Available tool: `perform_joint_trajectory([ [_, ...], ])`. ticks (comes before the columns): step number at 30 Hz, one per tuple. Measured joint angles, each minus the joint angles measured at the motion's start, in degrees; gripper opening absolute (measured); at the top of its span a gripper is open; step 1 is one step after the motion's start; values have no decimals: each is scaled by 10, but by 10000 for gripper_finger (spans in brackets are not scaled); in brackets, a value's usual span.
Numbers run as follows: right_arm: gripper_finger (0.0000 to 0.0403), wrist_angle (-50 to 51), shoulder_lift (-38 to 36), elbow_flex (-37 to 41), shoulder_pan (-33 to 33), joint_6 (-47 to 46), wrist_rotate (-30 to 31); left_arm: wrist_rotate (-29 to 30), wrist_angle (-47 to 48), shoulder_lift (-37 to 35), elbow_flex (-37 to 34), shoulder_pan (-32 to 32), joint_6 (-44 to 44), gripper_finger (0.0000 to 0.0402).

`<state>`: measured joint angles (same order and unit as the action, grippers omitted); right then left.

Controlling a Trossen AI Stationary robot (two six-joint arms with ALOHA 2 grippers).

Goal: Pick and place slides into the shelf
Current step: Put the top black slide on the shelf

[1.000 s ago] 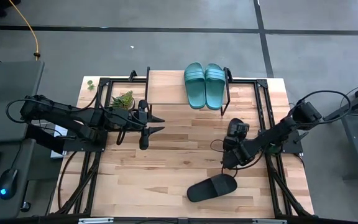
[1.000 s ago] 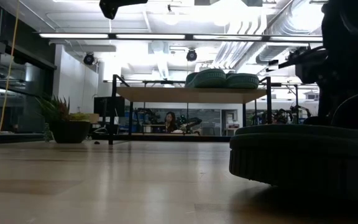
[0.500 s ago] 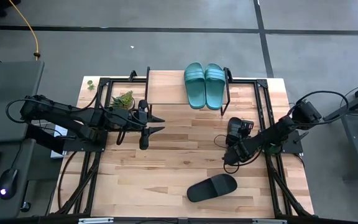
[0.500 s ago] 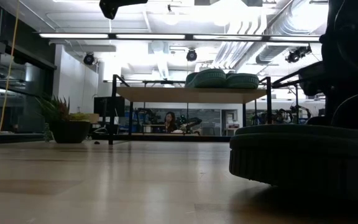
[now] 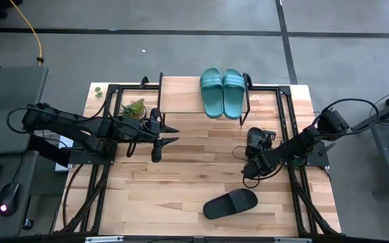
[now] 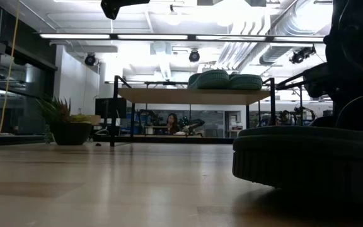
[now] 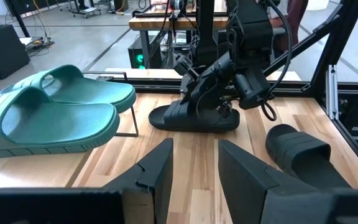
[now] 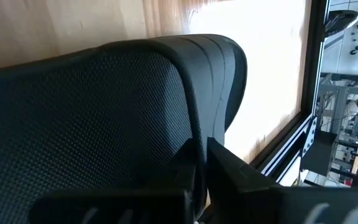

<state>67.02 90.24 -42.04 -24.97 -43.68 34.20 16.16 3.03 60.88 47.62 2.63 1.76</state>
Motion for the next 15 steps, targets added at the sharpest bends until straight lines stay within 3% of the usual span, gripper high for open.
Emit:
perform_joint_trajectory([
  [15, 1, 13, 0, -31, 0, -3, -7, 0, -2, 0, 0, 0, 0, 113],
])
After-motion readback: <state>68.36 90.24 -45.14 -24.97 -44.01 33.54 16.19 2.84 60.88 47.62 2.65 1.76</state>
